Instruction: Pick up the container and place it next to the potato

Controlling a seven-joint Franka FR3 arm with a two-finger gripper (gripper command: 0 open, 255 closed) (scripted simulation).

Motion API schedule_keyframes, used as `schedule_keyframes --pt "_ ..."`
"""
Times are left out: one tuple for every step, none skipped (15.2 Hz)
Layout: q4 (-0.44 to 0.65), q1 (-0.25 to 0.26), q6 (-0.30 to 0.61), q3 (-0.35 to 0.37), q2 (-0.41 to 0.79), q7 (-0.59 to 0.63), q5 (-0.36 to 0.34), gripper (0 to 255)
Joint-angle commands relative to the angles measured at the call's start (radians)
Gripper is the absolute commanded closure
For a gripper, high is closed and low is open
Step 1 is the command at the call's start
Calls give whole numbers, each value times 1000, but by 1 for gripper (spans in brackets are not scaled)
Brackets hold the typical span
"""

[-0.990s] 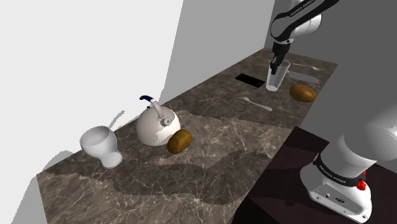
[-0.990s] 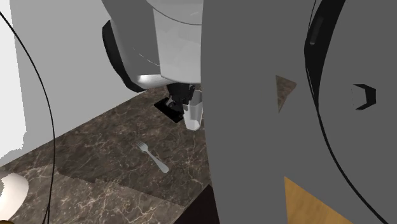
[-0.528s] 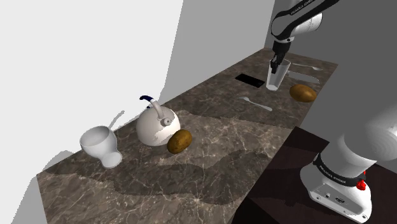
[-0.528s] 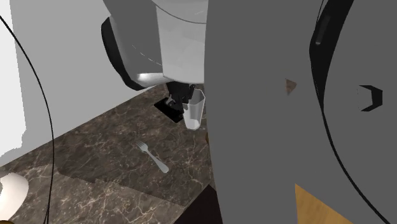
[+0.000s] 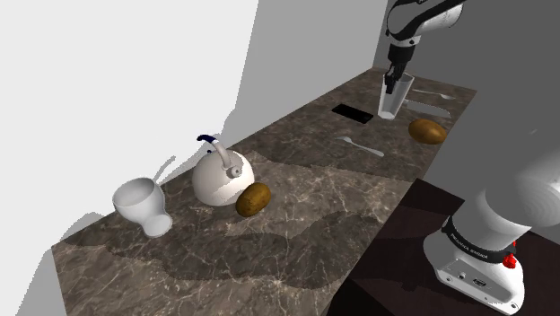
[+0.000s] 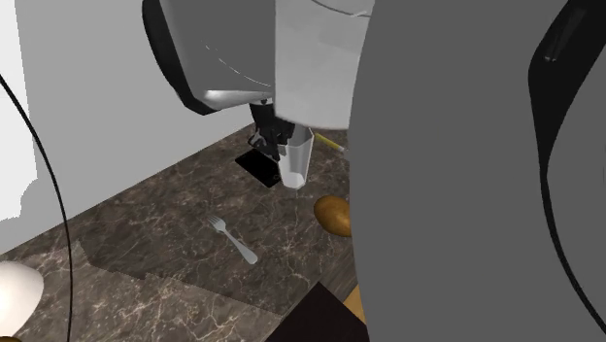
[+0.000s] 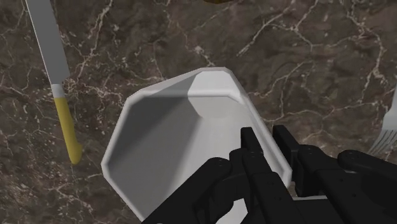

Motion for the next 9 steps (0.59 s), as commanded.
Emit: schedule_keyframes --pt "17 0 -28 3 -12 1 -3 255" --pt "26 1 -42 5 -17 2 -4 255" --pt "35 1 -56 7 -22 2 -6 255" --pt "45 1 -70 8 -27 2 -7 255" --pt "54 1 -84 10 -32 2 -7 255" --pt "64 2 -98 12 -36 2 -8 255" --pt "74 2 -111 13 -41 2 -9 255" --pt "84 2 -125 15 -45 2 -9 255" --pt "94 3 -139 16 -48 2 -10 255"
